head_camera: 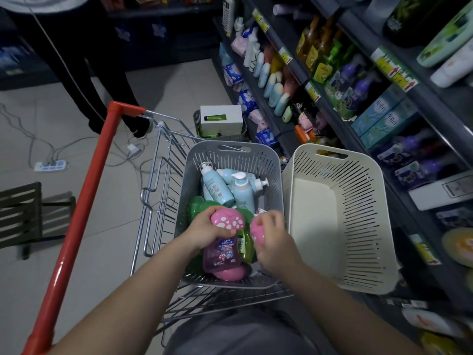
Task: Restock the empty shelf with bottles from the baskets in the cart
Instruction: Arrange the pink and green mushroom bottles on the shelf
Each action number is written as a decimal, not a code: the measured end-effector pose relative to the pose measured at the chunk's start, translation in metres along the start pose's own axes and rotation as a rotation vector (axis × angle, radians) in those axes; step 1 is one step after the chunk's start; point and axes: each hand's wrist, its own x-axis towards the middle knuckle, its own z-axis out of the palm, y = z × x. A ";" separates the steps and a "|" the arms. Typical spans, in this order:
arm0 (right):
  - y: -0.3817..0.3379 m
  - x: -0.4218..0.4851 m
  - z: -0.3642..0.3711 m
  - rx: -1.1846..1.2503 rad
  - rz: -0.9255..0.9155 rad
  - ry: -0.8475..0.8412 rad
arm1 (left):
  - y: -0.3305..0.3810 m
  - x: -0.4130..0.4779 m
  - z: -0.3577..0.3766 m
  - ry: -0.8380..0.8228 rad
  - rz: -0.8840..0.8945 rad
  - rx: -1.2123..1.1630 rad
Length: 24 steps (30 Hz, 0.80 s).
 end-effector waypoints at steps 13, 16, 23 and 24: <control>0.023 0.032 -0.066 1.365 0.537 0.100 | 0.056 -0.007 -0.007 -0.192 0.018 -0.262; 0.024 0.034 -0.058 1.430 0.680 0.283 | 0.059 -0.005 -0.004 -0.207 0.033 -0.267; 0.034 0.032 -0.063 1.320 0.867 0.411 | 0.077 -0.006 0.014 -0.279 0.043 -0.238; 0.036 0.030 -0.064 1.370 0.924 0.439 | 0.080 -0.007 0.016 -0.283 0.037 -0.236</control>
